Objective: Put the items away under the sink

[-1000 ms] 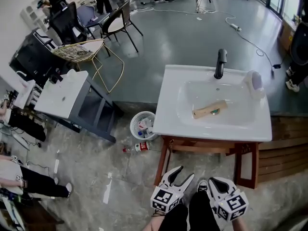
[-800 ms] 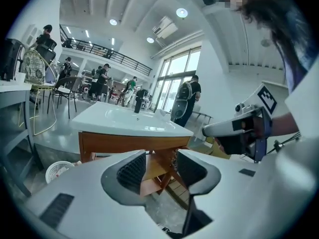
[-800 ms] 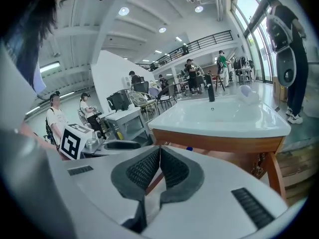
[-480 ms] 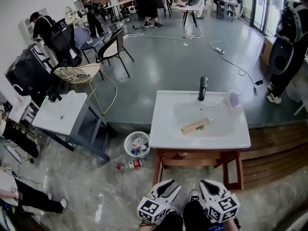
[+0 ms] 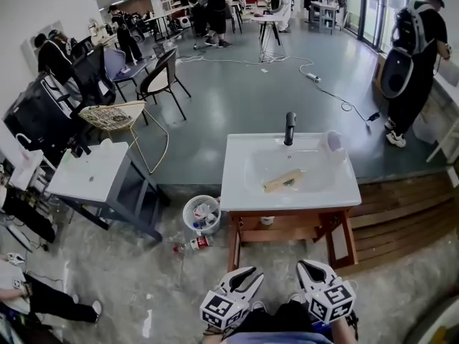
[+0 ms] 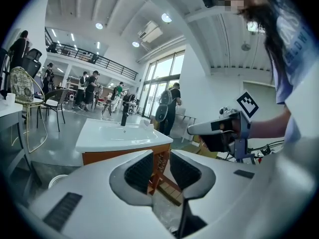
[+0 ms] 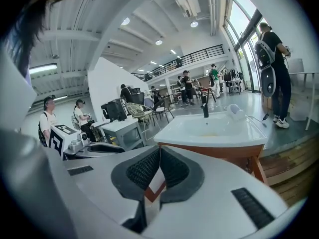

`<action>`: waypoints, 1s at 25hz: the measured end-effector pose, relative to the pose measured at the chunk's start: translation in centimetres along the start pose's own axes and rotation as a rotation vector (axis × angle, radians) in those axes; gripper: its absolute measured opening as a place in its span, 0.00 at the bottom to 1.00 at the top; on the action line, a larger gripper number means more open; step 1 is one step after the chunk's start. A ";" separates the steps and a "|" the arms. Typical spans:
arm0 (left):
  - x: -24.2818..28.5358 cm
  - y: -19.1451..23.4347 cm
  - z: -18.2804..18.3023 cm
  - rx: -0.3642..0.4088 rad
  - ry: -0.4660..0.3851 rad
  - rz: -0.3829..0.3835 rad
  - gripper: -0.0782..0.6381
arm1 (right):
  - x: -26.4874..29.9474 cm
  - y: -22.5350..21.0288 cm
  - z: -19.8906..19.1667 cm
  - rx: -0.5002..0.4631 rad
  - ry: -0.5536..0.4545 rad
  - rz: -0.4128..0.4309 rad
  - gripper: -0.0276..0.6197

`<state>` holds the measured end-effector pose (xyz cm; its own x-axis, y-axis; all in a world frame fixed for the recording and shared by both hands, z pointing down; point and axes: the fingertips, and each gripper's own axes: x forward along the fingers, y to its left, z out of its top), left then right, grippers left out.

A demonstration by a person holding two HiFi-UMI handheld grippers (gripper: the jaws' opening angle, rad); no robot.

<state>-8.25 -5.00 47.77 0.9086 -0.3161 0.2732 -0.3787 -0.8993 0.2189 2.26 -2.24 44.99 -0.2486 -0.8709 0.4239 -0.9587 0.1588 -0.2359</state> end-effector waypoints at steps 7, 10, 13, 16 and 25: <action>-0.3 -2.7 1.0 0.034 -0.008 -0.027 0.25 | -3.1 0.2 1.3 -0.032 -0.012 -0.029 0.07; -0.2 -4.0 1.7 0.047 -0.017 -0.029 0.24 | -4.9 0.0 1.2 -0.037 -0.017 -0.034 0.07; 0.0 -5.7 2.4 0.057 -0.028 -0.026 0.24 | -7.1 -0.1 1.4 -0.037 -0.029 -0.051 0.07; 0.0 -7.7 2.7 0.075 -0.034 -0.023 0.22 | -9.0 -0.1 0.4 -0.036 -0.035 -0.044 0.07; -0.4 -15.4 2.2 0.121 -0.010 -0.034 0.21 | -15.5 -0.2 -1.6 -0.026 -0.070 -0.029 0.07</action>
<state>-2.39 8.29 42.26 0.9226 -0.2870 0.2577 -0.3238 -0.9393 0.1131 6.05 11.97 39.89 -0.2116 -0.9055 0.3678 -0.9688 0.1447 -0.2011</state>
